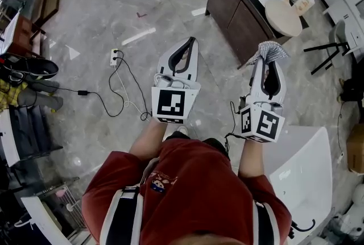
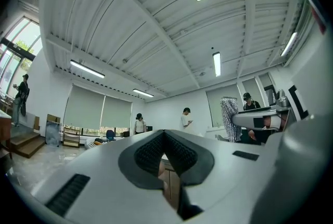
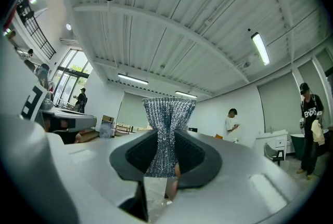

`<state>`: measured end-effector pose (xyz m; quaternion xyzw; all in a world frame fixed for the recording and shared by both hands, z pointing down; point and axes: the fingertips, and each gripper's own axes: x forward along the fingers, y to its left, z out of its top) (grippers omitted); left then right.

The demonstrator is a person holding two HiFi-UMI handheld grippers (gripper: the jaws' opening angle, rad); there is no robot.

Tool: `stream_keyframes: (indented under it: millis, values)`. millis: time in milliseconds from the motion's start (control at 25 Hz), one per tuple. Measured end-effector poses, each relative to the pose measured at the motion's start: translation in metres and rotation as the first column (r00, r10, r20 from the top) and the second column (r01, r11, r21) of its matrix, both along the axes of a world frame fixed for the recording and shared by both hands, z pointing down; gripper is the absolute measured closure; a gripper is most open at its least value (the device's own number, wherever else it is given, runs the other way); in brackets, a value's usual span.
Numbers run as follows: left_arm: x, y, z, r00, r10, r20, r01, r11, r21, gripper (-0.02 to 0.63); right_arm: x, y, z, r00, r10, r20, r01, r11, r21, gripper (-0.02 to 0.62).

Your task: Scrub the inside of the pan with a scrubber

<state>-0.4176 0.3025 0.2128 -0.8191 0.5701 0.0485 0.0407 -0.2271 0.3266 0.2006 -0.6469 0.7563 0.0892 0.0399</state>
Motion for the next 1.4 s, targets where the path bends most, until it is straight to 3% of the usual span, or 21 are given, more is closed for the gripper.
stream_keyframes:
  millis: [200,520,1040,1400]
  values:
    - [0.013,-0.020,-0.001,0.999,0.042,-0.006,-0.042,0.999,0.002,0.600,0.009,-0.012,-0.002,0.999,0.033,-0.017,-0.033,0.999,0.014,0.483]
    - [0.077,-0.084,0.017,0.996,0.092,0.021,-0.092,0.995,-0.031,0.601,0.077,-0.068,0.026,0.995,0.097,0.011,-0.097,0.995,-0.010,0.483]
    - [0.256,-0.227,0.024,0.974,0.218,0.063,-0.214,0.975,-0.066,0.601,0.264,-0.177,0.045,0.965,0.257,0.054,-0.255,0.966,-0.050,0.484]
    - [0.355,-0.287,0.020,0.954,0.293,0.060,-0.290,0.956,-0.049,0.601,0.352,-0.220,0.043,0.945,0.324,0.034,-0.323,0.946,-0.040,0.483]
